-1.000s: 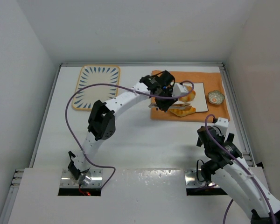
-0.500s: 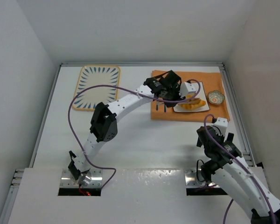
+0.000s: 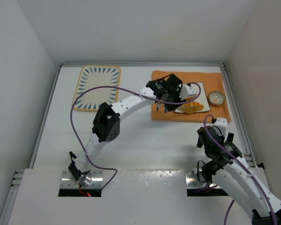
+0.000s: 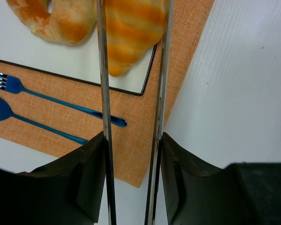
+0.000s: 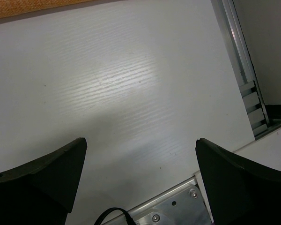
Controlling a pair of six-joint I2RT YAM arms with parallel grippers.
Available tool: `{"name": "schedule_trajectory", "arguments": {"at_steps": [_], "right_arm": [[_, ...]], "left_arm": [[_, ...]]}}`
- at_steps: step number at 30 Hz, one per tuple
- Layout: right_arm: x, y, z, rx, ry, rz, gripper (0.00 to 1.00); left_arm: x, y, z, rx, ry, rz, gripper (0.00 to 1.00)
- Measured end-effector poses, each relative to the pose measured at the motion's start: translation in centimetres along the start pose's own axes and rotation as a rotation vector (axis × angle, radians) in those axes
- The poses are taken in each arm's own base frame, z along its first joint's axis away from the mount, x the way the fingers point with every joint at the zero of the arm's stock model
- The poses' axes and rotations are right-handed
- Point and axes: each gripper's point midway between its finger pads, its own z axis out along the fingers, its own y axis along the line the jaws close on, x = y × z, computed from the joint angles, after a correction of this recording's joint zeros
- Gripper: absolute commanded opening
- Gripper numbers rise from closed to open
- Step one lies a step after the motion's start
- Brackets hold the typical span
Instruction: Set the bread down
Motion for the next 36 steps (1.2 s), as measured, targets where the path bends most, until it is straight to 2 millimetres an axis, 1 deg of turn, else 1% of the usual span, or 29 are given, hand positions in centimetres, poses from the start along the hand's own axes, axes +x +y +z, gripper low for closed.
{"name": "schedule_trajectory", "arguments": {"at_steps": [2,4,6,8,11,13,14,15,16,17,18,20,22,23,24,25,26,27,28,30,31,32,33,34,36], "right_arm": [[0.1,0.2,0.0,-0.008,0.006,-0.008,0.99],[0.0,0.4,0.1,-0.014,0.009,-0.015,0.99],[0.0,0.5,0.1,-0.019,0.01,-0.022,0.99],[-0.1,0.7,0.1,-0.027,0.014,-0.03,0.99],[-0.6,1.0,0.0,-0.044,0.004,-0.044,0.99],[-1.2,1.3,-0.1,-0.058,-0.004,-0.061,0.97],[-1.5,1.5,-0.3,-0.071,-0.009,-0.079,0.96],[-1.9,1.8,-0.4,-0.085,-0.013,-0.091,0.95],[-2.4,2.1,-0.5,-0.1,-0.018,-0.109,0.92],[-2.9,2.5,-0.6,-0.116,-0.022,-0.128,0.91],[-3.7,2.8,-0.9,-0.131,-0.026,-0.147,0.91],[-5.0,3.4,-1.3,-0.152,-0.041,-0.162,0.91],[-6.4,3.9,-1.6,-0.169,-0.064,-0.163,0.93],[-6.9,4.2,-1.7,-0.179,-0.073,-0.162,0.94],[-7.2,4.5,-1.8,-0.188,-0.079,-0.16,0.94],[-7.3,4.6,-1.7,-0.193,-0.08,-0.161,0.96],[-7.3,4.8,-1.7,-0.198,-0.078,-0.162,0.96],[-7.2,5.0,-1.7,-0.204,-0.073,-0.164,0.96],[-7.1,5.2,-1.6,-0.211,-0.067,-0.167,0.96],[-6.9,5.5,-1.5,-0.224,-0.055,-0.17,0.96],[-6.7,5.7,-1.5,-0.231,-0.047,-0.171,0.96],[-6.5,5.9,-1.4,-0.237,-0.04,-0.172,0.96],[-6.3,6.0,-1.4,-0.243,-0.034,-0.174,0.96],[-6.2,6.2,-1.4,-0.251,-0.028,-0.172,0.96],[-6.0,6.4,-1.5,-0.266,-0.021,-0.169,0.97]], "left_arm": [[-0.5,0.1,-0.4,-0.004,-0.012,-0.005,0.5],[-1.1,0.6,-1.3,-0.016,-0.031,-0.016,0.5],[-2.1,1.0,-2.7,-0.028,-0.06,-0.03,0.5],[-3.6,1.7,-4.8,-0.046,-0.106,-0.05,0.49],[-5.1,4.0,-8.8,-0.098,-0.176,-0.101,0.44],[-5.5,6.5,-12.3,-0.154,-0.225,-0.148,0.42],[-5.3,7.8,-14.2,-0.182,-0.244,-0.177,0.42],[-4.9,9.1,-16.2,-0.214,-0.26,-0.204,0.4],[-4.1,11.1,-18.5,-0.261,-0.278,-0.241,0.38],[-3.0,12.7,-20.5,-0.3,-0.287,-0.277,0.37],[-1.3,14.5,-22.8,-0.352,-0.289,-0.32,0.37],[3.5,18.2,-27.5,-0.473,-0.275,-0.424,0.35],[9.3,20.8,-31.8,-0.605,-0.229,-0.537,0.35],[12.9,22.1,-34.1,-0.683,-0.206,-0.605,0.35],[16.4,22.4,-35.9,-0.742,-0.177,-0.666,0.35],[20.4,22.3,-37.4,-0.802,-0.126,-0.74,0.35],[24.1,22.0,-38.7,-0.855,-0.085,-0.809,0.35],[28.0,21.2,-39.6,-0.9,-0.042,-0.879,0.35],[31.4,20.0,-40.1,-0.928,0.007,-0.948,0.35],[38.2,16.9,-40.2,-0.971,0.11,-1.089,0.35],[41.1,15.0,-39.7,-0.967,0.164,-1.158,0.35],[43.6,13.3,-39.1,-0.959,0.213,-1.222,0.35],[45.7,11.7,-38.5,-0.949,0.253,-1.275,0.37],[47.2,10.2,-37.8,-0.93,0.286,-1.318,0.37],[49.4,8.2,-37.1,-0.908,0.33,-1.384,0.37]]}}
